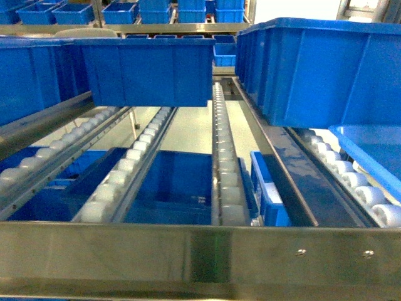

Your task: Move flower gift bag to table near conveyor

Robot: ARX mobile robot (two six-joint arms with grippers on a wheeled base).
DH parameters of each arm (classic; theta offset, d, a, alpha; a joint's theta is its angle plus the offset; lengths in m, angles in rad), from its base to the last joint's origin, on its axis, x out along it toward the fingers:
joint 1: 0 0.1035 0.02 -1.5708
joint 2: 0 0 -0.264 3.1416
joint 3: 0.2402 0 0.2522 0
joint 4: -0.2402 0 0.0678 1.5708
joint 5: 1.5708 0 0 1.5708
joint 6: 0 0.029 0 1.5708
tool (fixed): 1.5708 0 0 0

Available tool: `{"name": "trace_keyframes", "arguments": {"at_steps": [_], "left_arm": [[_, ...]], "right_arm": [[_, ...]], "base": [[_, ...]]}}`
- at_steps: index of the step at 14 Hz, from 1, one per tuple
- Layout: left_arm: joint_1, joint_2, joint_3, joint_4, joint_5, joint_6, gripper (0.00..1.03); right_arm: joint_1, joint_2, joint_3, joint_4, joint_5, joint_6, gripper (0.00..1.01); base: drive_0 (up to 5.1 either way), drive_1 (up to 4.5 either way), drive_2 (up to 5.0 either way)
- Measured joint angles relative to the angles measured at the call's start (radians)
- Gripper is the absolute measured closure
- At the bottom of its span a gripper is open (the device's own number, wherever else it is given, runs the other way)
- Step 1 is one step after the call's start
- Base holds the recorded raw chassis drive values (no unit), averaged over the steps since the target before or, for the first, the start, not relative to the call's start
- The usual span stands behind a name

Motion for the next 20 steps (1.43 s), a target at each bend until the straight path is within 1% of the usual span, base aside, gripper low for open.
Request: {"name": "trace_keyframes", "arguments": {"at_steps": [20], "left_arm": [[0.001, 0.000, 0.000, 0.000, 0.000, 0.000, 1.01]], "right_arm": [[0.000, 0.000, 0.000, 0.000, 0.000, 0.000, 0.99]], "base": [[-4.7, 0.69, 3.9]]}}
